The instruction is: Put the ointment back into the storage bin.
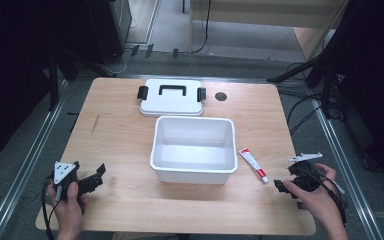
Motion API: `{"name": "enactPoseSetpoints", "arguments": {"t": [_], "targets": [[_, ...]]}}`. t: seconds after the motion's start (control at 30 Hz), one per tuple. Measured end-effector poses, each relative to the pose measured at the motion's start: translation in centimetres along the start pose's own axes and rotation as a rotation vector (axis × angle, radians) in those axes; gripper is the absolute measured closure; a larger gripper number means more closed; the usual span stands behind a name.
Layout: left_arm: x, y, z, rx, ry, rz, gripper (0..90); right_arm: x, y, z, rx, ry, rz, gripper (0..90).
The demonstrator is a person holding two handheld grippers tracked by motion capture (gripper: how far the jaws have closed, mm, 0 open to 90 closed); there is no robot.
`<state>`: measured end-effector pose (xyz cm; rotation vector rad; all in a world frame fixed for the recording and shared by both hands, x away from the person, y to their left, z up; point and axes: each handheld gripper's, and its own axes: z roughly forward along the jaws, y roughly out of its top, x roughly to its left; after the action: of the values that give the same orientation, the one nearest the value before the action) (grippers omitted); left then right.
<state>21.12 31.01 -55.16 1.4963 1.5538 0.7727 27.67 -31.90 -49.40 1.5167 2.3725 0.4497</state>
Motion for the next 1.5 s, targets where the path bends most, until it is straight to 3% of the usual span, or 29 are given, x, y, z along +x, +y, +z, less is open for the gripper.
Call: {"name": "enactPoseSetpoints", "arguments": {"t": [0.13,0.23,0.43,0.6,0.7,0.87,1.27,1.4,1.5], "targets": [[0.0,0.0,0.0,-0.002,0.001,0.002,7.0,0.4,1.5,-0.4,0.097,-0.004,-0.089,16.4],[0.0,0.0,0.0,-0.002,0.001,0.003,7.0,0.4,2.5,-0.7,0.169,0.039,-0.108,16.3],[-0.1,0.0,0.0,0.003,0.002,0.007,7.0,0.4,3.9,-0.2,0.281,0.045,-0.159,16.3],[-0.1,0.0,0.0,0.006,0.002,0.009,7.0,1.4,4.7,0.6,0.369,0.07,-0.21,16.1],[-0.1,0.0,0.0,0.007,0.002,0.007,7.0,2.3,5.1,1.1,0.392,0.081,-0.238,16.6],[0.0,0.0,0.1,0.012,0.004,0.0,7.0,3.1,6.0,1.8,0.397,0.079,-0.243,17.9],[-0.1,0.0,0.1,0.012,0.006,0.004,7.0,3.5,7.9,3.3,0.385,0.075,-0.178,25.4],[-0.1,0.0,0.1,0.013,0.007,0.005,7.0,3.5,8.4,3.7,0.381,0.083,-0.16,33.4],[-0.1,0.0,0.1,0.012,0.007,0.004,7.0,3.5,8.8,4.0,0.379,0.119,-0.141,40.8]]}}
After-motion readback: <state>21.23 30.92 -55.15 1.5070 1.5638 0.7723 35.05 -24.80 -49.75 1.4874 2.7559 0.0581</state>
